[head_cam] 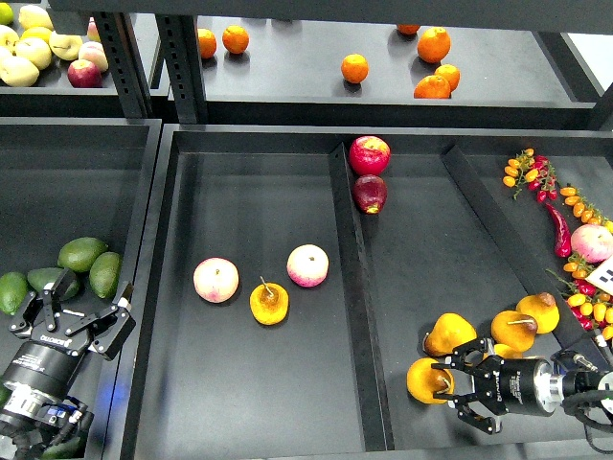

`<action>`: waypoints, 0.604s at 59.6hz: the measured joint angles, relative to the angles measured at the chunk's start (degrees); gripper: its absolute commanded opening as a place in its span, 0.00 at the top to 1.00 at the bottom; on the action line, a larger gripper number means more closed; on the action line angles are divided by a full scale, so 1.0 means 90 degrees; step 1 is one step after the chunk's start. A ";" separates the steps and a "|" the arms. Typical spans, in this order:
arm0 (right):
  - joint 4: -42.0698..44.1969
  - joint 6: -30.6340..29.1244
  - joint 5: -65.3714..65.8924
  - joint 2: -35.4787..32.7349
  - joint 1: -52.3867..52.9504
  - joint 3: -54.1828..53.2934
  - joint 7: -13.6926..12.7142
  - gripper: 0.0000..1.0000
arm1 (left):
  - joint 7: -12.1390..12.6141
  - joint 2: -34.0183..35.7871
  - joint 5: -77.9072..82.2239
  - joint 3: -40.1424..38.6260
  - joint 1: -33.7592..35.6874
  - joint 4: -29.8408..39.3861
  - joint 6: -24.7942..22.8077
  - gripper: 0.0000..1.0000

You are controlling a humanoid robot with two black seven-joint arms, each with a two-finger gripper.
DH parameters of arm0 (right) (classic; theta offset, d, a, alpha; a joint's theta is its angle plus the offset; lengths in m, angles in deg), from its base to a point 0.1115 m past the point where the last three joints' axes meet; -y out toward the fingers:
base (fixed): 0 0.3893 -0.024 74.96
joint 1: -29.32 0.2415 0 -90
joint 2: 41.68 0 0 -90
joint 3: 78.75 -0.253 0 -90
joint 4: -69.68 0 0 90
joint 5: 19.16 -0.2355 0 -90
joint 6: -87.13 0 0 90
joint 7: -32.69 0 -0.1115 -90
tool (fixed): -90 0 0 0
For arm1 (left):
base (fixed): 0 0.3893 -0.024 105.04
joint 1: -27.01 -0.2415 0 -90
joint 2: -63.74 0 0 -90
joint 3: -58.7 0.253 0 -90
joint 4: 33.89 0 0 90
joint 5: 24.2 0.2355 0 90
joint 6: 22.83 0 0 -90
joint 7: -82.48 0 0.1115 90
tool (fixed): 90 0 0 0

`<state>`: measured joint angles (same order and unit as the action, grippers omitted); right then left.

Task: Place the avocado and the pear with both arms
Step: 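Lower the pear beside the other pears and open the right gripper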

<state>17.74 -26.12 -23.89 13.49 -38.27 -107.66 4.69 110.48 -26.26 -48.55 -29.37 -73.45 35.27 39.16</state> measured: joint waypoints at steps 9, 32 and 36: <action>-0.0002 0.0007 0.0038 0.0003 -0.0001 0.0009 0.0000 0.63 | 0.0000 0.0000 0.0000 0.0000 -0.0028 0.0000 0.0000 0.01; -0.0008 0.0006 0.0110 -0.0011 -0.0005 0.0040 0.0000 0.57 | 0.0000 0.0000 0.0000 0.0000 -0.0070 0.0019 0.0003 0.01; -0.0008 0.0007 0.0114 -0.0015 -0.0005 0.0043 0.0000 0.57 | 0.0000 0.0000 0.0000 0.0000 -0.0074 0.0024 0.0003 0.01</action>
<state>17.67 -26.06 -22.86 13.36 -38.32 -107.27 4.69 110.48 -26.26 -48.55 -29.37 -74.11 35.49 39.19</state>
